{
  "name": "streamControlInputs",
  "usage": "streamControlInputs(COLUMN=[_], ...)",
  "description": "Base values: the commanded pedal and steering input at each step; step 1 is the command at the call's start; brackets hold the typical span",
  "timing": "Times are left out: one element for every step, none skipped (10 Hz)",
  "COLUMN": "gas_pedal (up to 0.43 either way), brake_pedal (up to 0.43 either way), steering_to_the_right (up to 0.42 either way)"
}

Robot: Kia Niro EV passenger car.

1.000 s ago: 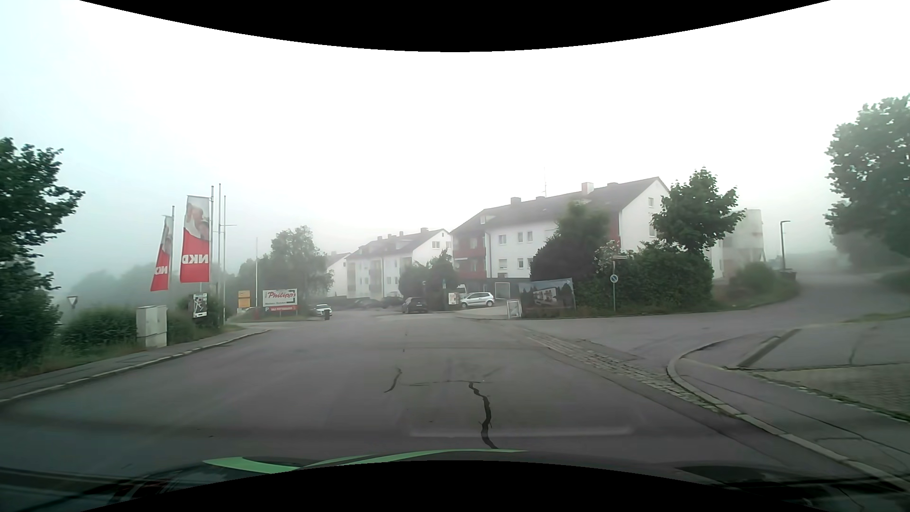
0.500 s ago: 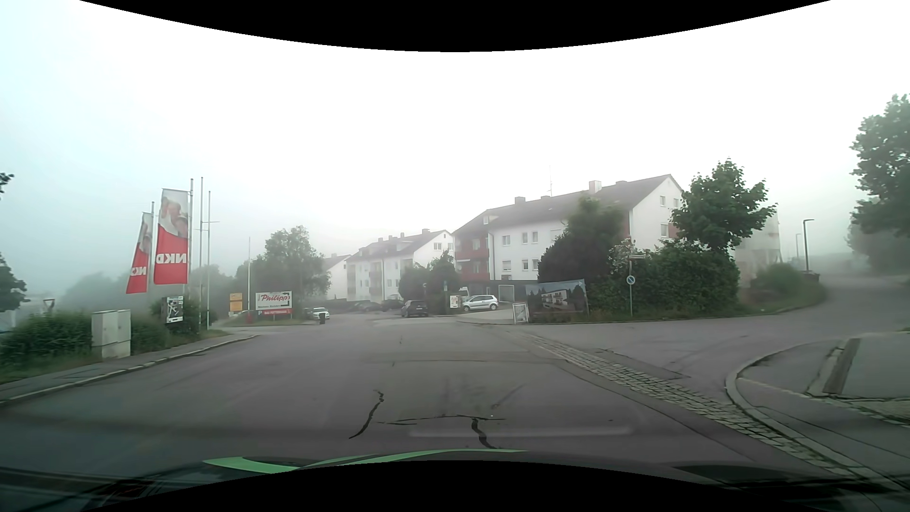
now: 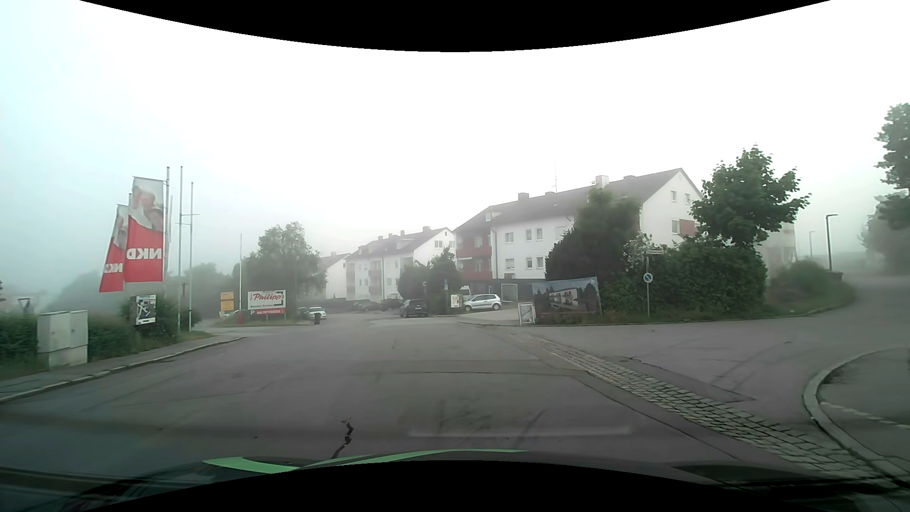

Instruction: Follow the waypoints while adhering to traffic rules and regulations

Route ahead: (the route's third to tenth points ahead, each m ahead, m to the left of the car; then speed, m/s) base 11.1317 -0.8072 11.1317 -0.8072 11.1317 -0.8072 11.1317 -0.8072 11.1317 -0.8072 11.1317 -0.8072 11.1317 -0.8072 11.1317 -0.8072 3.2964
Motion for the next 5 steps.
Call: streamControlInputs(gas_pedal=[0.0,0.0,0.0,0.0,0.0], brake_pedal=[0.146,0.146,0.152,0.152,0.165], steering_to_the_right=[0.007,0.021,0.043,0.069,0.096])
